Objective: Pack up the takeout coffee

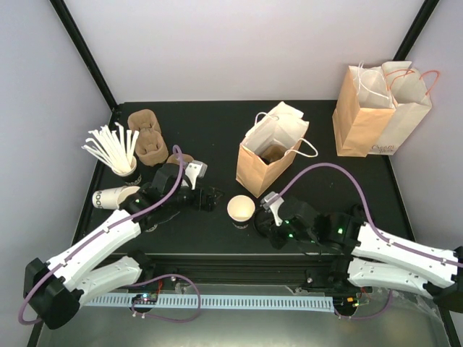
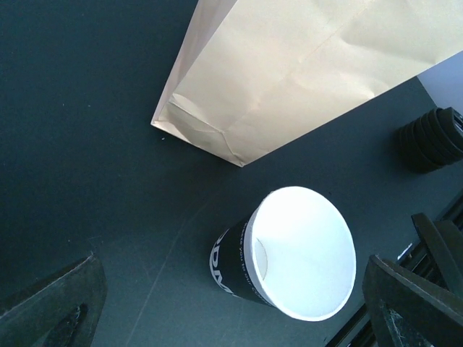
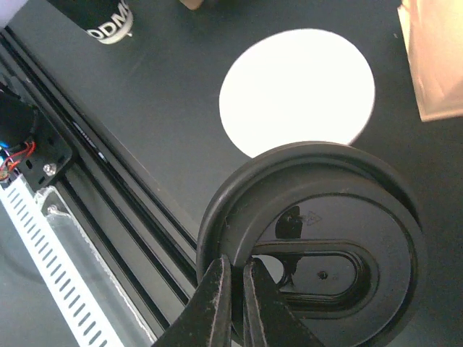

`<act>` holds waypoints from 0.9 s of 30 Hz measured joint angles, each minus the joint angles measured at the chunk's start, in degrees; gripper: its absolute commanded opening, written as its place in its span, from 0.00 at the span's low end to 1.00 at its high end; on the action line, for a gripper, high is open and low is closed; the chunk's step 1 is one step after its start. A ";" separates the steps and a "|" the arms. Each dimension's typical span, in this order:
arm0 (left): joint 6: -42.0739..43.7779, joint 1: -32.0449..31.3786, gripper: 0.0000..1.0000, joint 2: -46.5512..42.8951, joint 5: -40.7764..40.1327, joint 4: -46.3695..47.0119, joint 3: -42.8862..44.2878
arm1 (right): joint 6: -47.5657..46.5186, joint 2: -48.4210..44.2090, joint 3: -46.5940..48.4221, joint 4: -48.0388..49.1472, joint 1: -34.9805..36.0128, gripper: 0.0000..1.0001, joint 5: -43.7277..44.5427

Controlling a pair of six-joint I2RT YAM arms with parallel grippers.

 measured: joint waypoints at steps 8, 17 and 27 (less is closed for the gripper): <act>-2.43 0.83 0.99 0.37 -0.04 -0.83 -0.02 | -4.94 10.86 7.41 1.77 1.11 0.01 1.07; -4.96 3.45 0.95 -4.20 1.05 -0.61 -5.03 | -8.09 15.04 9.33 2.47 1.25 0.01 3.02; -6.47 4.17 0.72 -3.23 6.97 2.45 -7.17 | -11.34 23.41 15.74 2.47 1.29 0.01 4.04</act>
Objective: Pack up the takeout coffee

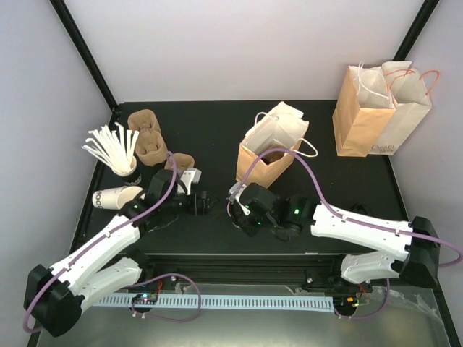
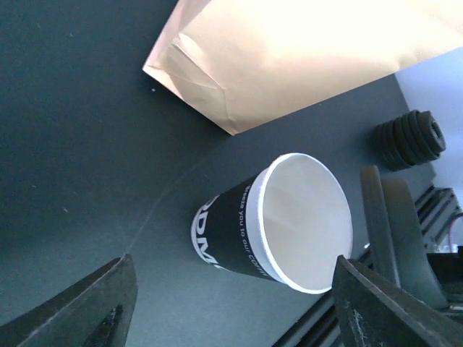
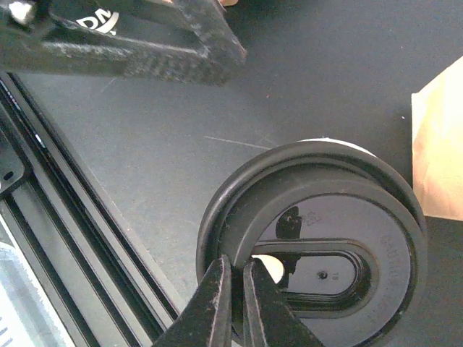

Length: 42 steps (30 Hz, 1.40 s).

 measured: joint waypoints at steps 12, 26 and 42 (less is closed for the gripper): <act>-7.37 3.04 0.58 4.11 10.51 8.68 -4.37 | -2.67 8.61 6.45 -6.36 0.00 0.01 0.81; -11.26 5.33 0.53 6.95 18.32 16.20 -6.51 | -4.85 14.56 11.21 -9.84 0.00 0.01 3.34; -11.34 6.43 0.49 10.47 20.98 19.10 -6.78 | -6.93 18.12 15.87 -13.53 0.00 0.01 5.31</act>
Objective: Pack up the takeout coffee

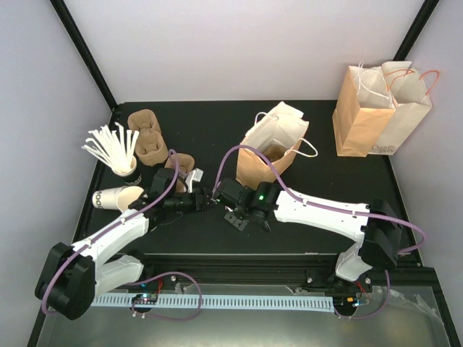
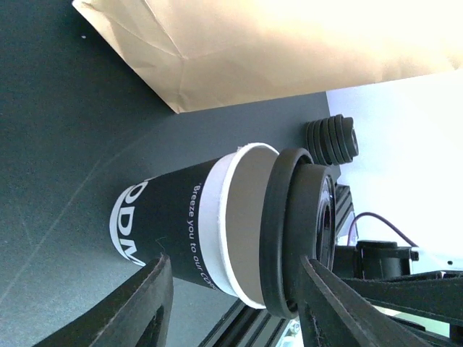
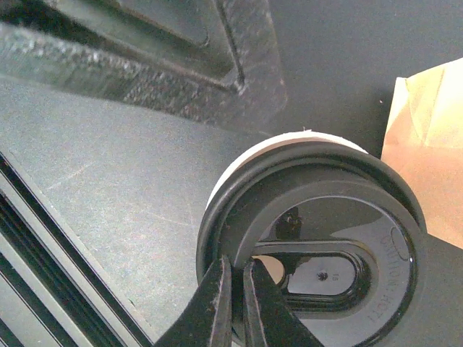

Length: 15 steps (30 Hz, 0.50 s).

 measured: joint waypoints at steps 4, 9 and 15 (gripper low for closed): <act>-0.07 1.42 0.49 -0.15 0.07 0.15 -0.20 | -0.48 0.48 0.94 -0.98 0.00 0.01 -0.07; -0.17 2.84 0.49 -1.18 0.20 0.59 -1.38 | -1.18 3.43 2.84 -1.60 0.00 0.02 -0.42; -0.20 3.23 0.49 -1.18 0.66 0.96 -2.08 | -1.42 4.76 3.76 -2.21 0.00 0.09 -0.44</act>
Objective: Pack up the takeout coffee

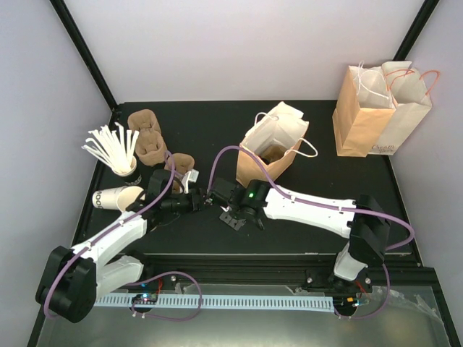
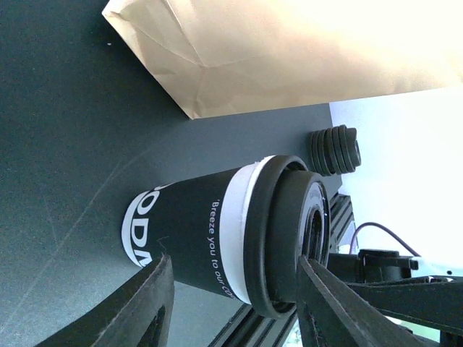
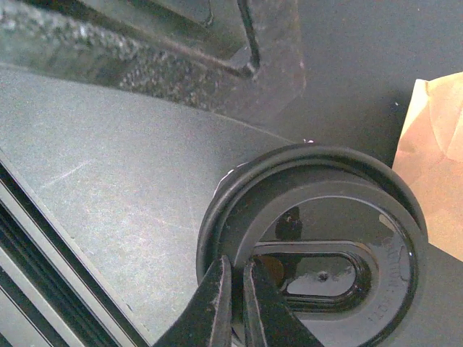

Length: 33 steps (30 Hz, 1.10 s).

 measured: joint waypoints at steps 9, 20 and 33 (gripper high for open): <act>0.04 0.00 0.52 0.00 0.70 0.44 -0.07 | -0.13 0.46 0.63 -0.63 0.00 0.48 0.04; 1.14 0.00 0.76 -0.04 0.66 0.35 -0.09 | 0.63 -8.48 0.63 1.81 0.00 1.00 0.22; 3.69 0.00 0.81 -3.76 0.74 0.22 -0.35 | 10.21 -25.83 -13.00 12.66 -0.37 1.00 13.66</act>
